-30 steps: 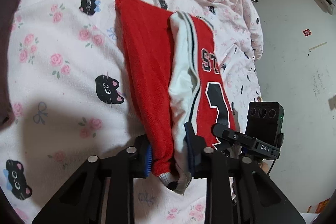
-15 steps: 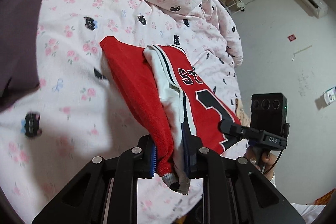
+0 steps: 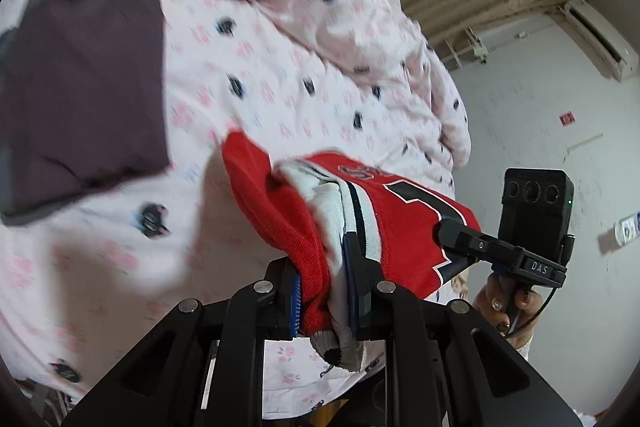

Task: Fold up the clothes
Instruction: 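Lift the hem end and fold the strip in half toward the collar with both grippers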

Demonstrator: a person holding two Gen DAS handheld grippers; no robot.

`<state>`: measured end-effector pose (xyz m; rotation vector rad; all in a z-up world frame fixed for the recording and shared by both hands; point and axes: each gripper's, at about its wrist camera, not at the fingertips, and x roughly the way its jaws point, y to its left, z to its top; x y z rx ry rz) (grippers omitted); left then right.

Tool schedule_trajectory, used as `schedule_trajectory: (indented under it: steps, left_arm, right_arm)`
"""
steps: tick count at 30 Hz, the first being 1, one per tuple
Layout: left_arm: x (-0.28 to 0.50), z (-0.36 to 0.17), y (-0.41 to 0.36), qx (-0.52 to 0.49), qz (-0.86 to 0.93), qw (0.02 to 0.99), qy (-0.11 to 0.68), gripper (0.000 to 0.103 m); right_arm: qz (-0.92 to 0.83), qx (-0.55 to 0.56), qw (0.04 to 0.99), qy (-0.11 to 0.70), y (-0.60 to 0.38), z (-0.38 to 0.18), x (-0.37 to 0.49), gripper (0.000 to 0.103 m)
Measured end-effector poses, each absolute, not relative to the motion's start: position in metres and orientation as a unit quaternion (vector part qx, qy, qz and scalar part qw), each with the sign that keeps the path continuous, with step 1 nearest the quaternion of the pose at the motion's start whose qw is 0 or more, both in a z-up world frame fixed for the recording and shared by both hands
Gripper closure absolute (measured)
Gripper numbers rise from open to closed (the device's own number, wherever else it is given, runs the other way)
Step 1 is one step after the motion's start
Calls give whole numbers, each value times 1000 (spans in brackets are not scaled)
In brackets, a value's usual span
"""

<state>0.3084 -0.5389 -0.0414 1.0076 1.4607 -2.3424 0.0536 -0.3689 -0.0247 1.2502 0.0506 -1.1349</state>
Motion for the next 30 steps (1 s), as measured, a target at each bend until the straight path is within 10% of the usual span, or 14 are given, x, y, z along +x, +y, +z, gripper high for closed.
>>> schedule_trajectory:
  steps: [21,30]
  left_arm:
    - [367,76,-747,242,-834,291,402,88]
    - [407,-5,-721,272,-823,322,381,88]
  right_arm:
    - [-512,437,738,39,-626,86,96,95]
    - [-468,449,756,86,-641,-8,139,95]
